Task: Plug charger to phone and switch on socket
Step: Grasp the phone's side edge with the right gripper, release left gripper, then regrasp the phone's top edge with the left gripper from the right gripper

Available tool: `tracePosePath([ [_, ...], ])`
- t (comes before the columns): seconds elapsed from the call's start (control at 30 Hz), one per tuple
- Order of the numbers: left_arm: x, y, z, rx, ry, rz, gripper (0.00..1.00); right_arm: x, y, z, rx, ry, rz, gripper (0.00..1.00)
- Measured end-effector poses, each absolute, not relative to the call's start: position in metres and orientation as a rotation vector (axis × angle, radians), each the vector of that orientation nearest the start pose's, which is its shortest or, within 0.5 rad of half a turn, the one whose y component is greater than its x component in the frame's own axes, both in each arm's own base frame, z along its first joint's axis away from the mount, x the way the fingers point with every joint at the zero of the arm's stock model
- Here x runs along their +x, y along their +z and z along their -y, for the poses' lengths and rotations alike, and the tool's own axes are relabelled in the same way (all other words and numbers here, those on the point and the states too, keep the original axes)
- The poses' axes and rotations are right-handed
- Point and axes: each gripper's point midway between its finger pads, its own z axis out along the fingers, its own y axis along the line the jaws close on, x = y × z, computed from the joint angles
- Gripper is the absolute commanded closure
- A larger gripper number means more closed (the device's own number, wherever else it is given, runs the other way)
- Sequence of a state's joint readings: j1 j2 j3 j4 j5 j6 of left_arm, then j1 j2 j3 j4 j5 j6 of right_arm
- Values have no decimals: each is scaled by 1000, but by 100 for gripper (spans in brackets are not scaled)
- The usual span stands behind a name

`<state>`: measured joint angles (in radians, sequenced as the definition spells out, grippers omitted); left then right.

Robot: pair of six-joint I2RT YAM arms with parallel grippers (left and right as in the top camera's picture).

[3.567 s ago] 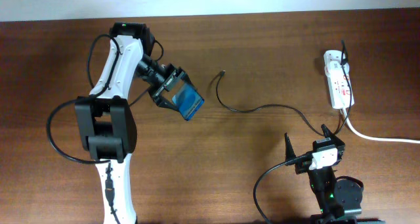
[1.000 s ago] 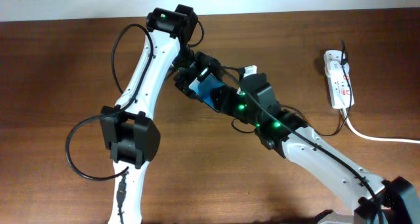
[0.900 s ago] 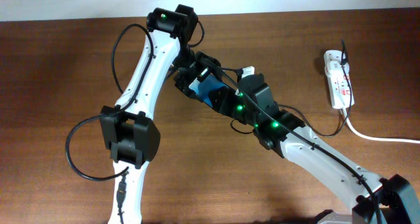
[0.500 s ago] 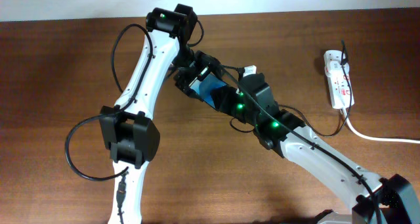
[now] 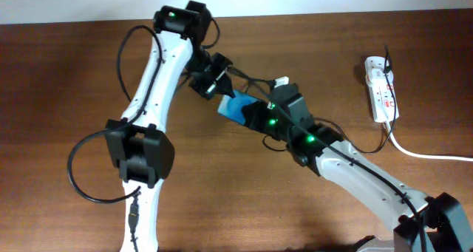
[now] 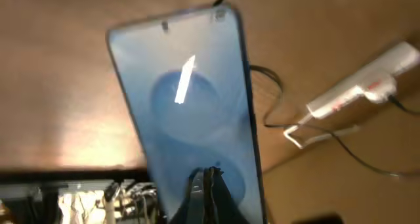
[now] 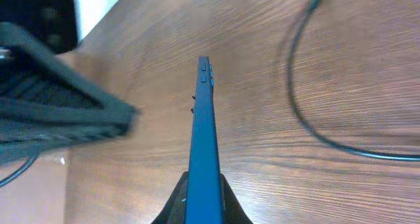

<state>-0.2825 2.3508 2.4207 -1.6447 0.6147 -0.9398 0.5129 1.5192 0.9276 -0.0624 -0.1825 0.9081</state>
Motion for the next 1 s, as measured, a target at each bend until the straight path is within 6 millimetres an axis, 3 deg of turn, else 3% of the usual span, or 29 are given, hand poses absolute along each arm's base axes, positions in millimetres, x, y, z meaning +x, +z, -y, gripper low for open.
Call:
tracePosePath([
  [0.1, 417, 173, 211, -849, -1079, -3154, 100, 374, 152, -211, 442, 904, -2338, 96],
  [0.2, 428, 183, 193, -693, -1237, -3092, 100, 389, 196, -183, 495, 938, -2181, 96],
  [0.3, 437, 192, 182, -562, -1366, -3012, 100, 397, 233, -179, 576, 1019, -2033, 96],
  [0.4, 441, 213, 190, -313, -1586, -2877, 97, 408, 254, -187, 672, 1073, -1893, 96],
  [0.53, 439, 247, 209, -9, -1863, -2636, 65, 417, 262, -201, 766, 1104, -1766, 96],
  [0.67, 438, 267, 215, 144, -1981, -2472, 43, 425, 260, -201, 831, 1117, -1715, 96],
  [0.73, 437, 270, 215, 192, -1993, -2428, 39, 426, 261, -200, 846, 1123, -1699, 96],
  [0.9, 435, 269, 217, 264, -1964, -2404, 40, 428, 269, -199, 855, 1151, -1657, 96],
  [1.0, 437, 267, 220, 314, -1932, -2391, 39, 428, 264, -200, 903, 1174, -1664, 96],
])
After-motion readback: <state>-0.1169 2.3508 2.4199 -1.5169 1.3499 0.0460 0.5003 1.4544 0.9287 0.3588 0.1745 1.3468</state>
